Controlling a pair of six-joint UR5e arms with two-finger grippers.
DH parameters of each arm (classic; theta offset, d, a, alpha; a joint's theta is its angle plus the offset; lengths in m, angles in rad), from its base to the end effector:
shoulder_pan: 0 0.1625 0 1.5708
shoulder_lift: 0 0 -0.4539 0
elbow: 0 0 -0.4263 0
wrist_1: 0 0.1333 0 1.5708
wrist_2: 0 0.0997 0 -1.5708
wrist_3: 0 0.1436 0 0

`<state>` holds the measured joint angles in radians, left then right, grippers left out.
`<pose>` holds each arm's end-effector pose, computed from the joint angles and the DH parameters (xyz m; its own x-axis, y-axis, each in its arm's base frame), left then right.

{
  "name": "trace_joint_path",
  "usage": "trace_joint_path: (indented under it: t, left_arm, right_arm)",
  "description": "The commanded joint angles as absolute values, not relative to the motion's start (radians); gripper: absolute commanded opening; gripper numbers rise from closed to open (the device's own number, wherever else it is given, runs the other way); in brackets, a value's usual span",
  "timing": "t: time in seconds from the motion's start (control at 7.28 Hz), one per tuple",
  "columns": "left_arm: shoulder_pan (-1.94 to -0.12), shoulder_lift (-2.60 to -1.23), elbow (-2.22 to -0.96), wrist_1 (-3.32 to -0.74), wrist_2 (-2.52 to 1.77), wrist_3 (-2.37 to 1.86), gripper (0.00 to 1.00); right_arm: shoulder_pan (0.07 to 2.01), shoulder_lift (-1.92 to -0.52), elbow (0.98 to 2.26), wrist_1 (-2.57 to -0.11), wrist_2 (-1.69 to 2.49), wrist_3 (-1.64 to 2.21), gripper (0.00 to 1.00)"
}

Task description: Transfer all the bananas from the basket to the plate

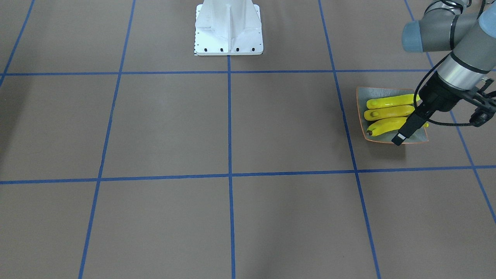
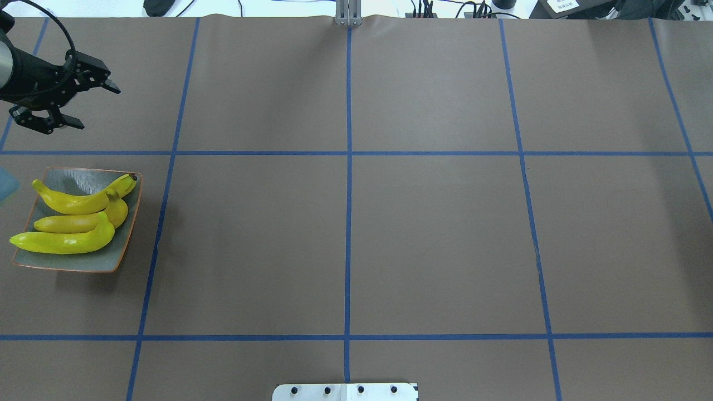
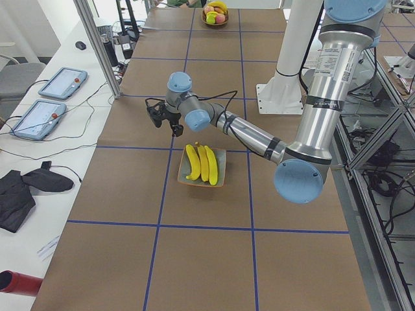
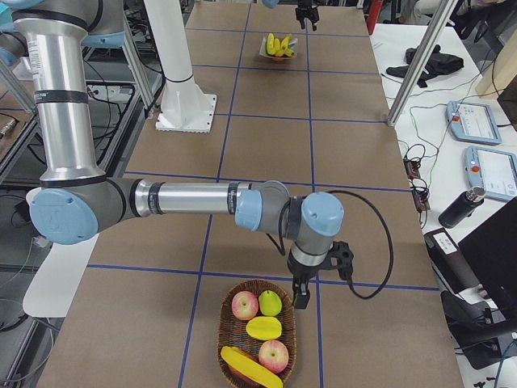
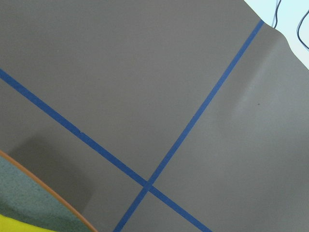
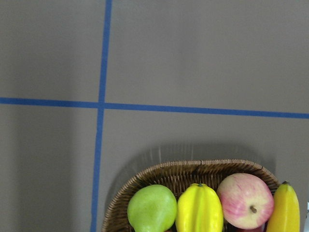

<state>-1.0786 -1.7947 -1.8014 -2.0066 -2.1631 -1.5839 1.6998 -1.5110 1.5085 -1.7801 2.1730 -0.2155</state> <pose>0.2552 -0.5884 0.4154 0.2904 -0.5646 -0.7726 0.5300 0.7672 -0.3614 0.1192 -0.5150 0.7533 0.8103 0.0116 0.5859 0.0486 0.9950 -0.0869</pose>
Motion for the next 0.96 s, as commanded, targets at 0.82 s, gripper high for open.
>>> trace_joint_path:
  t: [0.82]
  left_arm:
    - [-1.069,-1.861,-1.789,-2.006,-2.154,-1.585,1.0]
  right_arm:
    - [1.756,-1.597,1.198,-1.526,2.088,-0.287,1.0]
